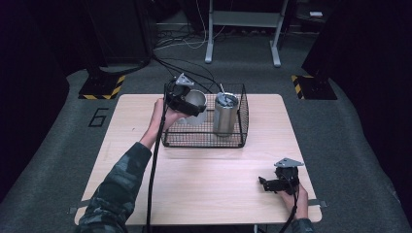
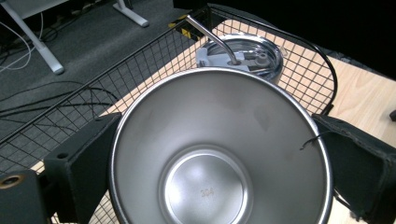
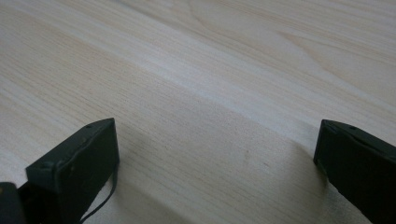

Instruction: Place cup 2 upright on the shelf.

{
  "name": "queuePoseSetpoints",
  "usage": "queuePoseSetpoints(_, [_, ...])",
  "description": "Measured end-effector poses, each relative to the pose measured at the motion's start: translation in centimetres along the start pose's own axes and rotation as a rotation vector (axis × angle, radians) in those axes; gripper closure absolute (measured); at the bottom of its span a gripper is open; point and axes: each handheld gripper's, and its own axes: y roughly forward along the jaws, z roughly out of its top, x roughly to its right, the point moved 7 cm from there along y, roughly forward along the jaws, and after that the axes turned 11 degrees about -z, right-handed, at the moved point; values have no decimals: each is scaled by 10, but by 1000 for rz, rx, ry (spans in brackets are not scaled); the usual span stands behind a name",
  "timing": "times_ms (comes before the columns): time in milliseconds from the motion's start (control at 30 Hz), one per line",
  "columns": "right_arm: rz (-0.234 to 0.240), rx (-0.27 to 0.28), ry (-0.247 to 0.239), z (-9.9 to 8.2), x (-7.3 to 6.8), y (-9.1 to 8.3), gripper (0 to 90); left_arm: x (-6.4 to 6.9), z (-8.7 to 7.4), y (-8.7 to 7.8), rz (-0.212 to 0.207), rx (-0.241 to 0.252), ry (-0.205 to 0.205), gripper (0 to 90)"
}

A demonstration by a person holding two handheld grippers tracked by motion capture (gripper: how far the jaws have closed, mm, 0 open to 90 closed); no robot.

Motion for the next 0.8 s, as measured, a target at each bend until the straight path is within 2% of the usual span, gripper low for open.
queuePoseSetpoints(200, [-2, 1, 8, 0, 0, 0, 0, -10, 0, 9, 7, -1, -20, 59])
queuePoseSetpoints(433, [-2, 1, 7, 0, 0, 0, 0, -20, -7, 22, 17, -31, -41, 59])
queuePoseSetpoints(800, [0, 0, 0, 0, 0, 0, 0, -38, -25, 48, 23, -107, -90, 59])
